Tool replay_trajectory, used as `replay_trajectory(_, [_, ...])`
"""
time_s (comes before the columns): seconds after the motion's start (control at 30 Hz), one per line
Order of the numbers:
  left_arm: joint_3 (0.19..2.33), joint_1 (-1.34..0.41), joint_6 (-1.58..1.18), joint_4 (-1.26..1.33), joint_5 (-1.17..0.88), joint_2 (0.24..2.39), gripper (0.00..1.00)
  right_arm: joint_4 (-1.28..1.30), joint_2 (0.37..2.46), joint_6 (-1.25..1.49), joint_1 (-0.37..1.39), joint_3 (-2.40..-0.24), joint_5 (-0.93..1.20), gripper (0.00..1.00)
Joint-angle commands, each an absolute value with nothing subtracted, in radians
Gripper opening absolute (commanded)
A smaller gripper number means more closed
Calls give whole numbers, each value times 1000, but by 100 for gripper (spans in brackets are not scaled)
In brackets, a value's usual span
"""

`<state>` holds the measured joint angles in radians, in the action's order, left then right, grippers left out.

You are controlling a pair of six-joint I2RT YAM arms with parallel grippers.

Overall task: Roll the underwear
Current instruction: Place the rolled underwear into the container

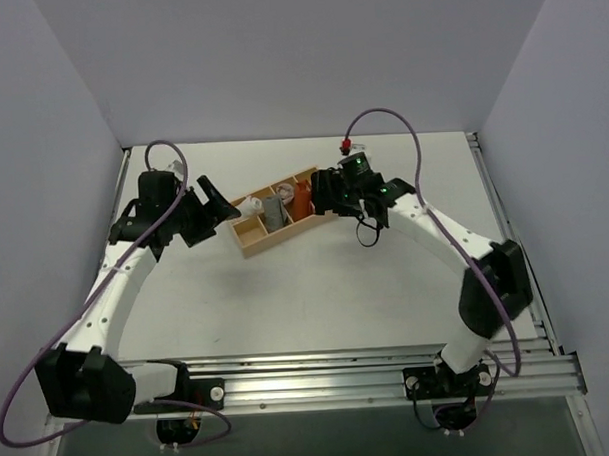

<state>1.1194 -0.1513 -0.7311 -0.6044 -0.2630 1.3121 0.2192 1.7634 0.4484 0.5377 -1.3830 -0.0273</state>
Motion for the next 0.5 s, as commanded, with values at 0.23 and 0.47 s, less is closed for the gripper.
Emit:
replay_trajectory(0.23, [1184,-288,-692,-658,-371,1085,94,420,1307,636,770,-1308,-173,100])
replay_trajectory(0.47, [1164,-324,-687,-658,-363,1014,94,390,1146,673,792,-1239,-202,100])
